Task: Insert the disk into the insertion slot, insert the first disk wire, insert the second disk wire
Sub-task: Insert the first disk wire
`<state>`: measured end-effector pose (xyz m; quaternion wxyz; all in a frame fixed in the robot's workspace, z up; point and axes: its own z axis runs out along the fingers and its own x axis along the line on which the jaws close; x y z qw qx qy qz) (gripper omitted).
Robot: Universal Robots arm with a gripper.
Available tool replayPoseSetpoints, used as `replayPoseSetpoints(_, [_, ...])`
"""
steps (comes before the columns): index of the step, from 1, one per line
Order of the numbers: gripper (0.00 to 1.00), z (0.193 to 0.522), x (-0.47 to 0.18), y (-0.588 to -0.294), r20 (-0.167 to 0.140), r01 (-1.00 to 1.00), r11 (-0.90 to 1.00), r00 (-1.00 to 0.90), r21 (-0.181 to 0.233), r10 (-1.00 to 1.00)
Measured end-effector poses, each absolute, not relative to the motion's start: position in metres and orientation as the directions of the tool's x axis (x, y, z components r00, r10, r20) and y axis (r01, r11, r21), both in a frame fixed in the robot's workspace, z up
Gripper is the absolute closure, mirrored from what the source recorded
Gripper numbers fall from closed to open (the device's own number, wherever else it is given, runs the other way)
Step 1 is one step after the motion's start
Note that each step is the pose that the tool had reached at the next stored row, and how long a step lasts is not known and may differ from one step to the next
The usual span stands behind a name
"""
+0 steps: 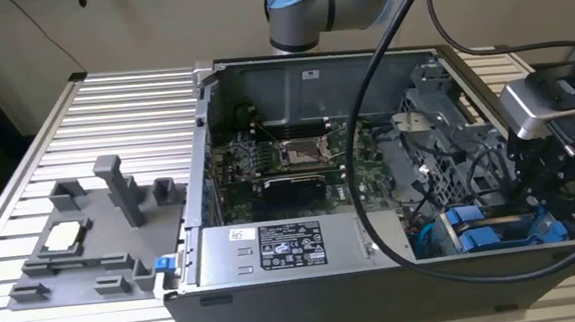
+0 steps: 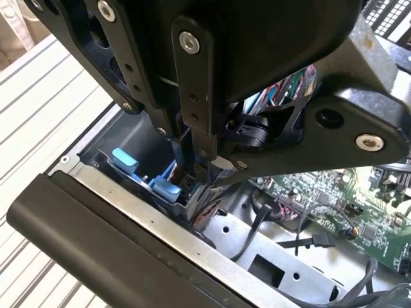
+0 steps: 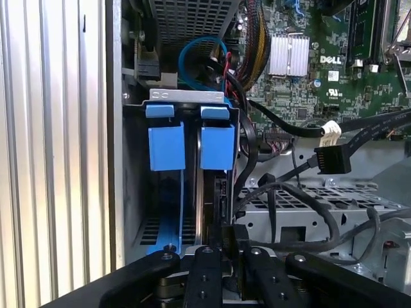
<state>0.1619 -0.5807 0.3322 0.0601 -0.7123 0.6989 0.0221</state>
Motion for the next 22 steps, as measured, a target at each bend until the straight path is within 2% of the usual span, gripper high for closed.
replayPoseSetpoints(4, [0.80,0.331,0.162,-0.581,-0.117,-0.998,-0.016,0.022,-0.055,-0.993])
replayPoseSetpoints(5, [0.73,0.332,0.162,-0.581,-0.116,-0.998,-0.016,0.022,-0.055,-0.993])
replayPoseSetpoints(22, [0.73,0.385,0.162,-0.580,-0.117,-0.998,-0.016,0.022,-0.055,-0.993])
